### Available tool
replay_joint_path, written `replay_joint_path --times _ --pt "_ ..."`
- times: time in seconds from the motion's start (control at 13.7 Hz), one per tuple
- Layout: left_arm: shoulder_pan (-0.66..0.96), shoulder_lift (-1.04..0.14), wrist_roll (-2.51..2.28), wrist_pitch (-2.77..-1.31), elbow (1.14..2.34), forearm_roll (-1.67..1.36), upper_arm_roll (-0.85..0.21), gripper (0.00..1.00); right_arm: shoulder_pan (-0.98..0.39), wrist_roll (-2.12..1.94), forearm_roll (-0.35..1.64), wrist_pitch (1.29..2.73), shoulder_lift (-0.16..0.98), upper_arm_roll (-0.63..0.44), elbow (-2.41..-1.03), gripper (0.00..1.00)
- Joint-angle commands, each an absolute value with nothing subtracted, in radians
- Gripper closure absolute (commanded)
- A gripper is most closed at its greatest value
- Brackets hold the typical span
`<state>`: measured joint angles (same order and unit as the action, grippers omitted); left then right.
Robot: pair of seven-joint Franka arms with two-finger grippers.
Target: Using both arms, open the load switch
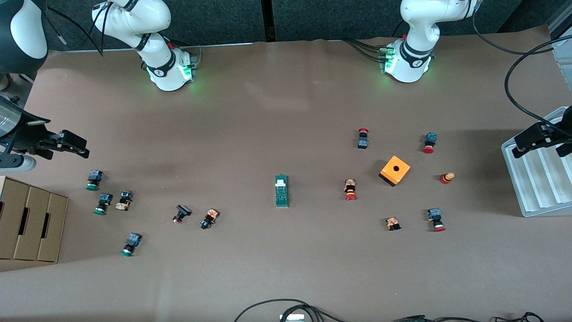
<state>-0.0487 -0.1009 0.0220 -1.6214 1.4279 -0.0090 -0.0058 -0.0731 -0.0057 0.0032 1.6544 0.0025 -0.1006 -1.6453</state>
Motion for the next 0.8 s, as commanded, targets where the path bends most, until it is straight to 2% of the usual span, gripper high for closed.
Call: replay_joint_path --times 0.0,0.73 --pt "0.005 -0.071 0.041 -1.617 1.456 -0.014 0.055 0.00 -0.081 -0.008 -0.020 1.649 0.012 -0.104 -1.628 0.01" --pt "-0.002 -0.078 0.038 -1.589 1.451 -0.015 0.055 0.00 -0.081 -0.006 -0.012 1.649 0.012 -0.106 -1.628 0.01"
